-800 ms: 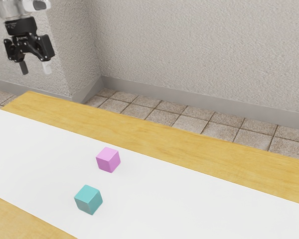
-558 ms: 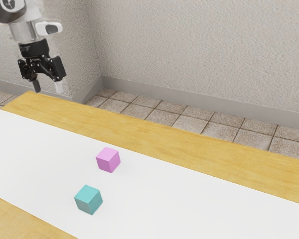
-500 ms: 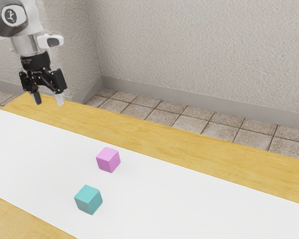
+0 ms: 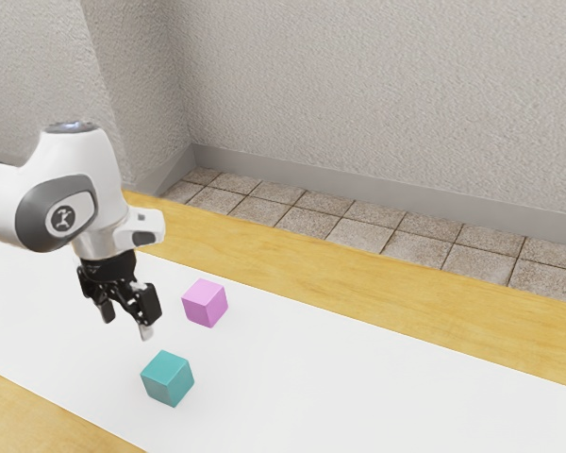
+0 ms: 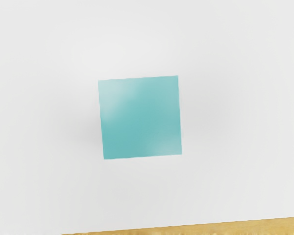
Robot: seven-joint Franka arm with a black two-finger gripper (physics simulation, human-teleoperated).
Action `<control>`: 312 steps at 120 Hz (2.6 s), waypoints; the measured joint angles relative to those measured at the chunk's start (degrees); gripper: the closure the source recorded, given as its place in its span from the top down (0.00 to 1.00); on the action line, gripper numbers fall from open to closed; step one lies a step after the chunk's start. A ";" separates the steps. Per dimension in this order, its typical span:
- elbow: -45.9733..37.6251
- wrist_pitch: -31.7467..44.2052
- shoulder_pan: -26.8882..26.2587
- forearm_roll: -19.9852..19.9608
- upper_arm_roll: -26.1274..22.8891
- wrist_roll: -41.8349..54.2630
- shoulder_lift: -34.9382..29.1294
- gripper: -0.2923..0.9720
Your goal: Pick up the blue block with one arm, and put the blue block on the pink block with one arm
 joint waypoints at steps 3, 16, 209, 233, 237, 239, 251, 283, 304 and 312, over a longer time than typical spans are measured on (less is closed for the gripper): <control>-0.79 0.40 0.04 -0.12 -0.17 -0.02 -0.39 0.73; -2.89 1.54 0.04 -0.46 -0.42 -0.12 -1.02 0.72; -3.45 22.23 1.09 -2.03 -1.03 0.82 17.67 0.71; -3.43 23.11 1.05 -2.04 -0.90 1.36 19.57 0.71; -3.41 23.30 1.05 -2.05 -0.90 1.43 20.02 0.71; -3.42 23.39 1.05 -2.06 -0.90 1.46 20.20 0.71; -3.34 23.97 1.04 -2.09 -0.90 1.66 21.23 0.71; -2.30 24.75 0.79 -2.30 -0.72 2.03 22.98 0.63; -2.38 24.36 0.96 -2.44 -0.45 2.18 23.27 0.59; -2.39 24.07 1.09 -2.46 -0.41 2.20 23.49 0.58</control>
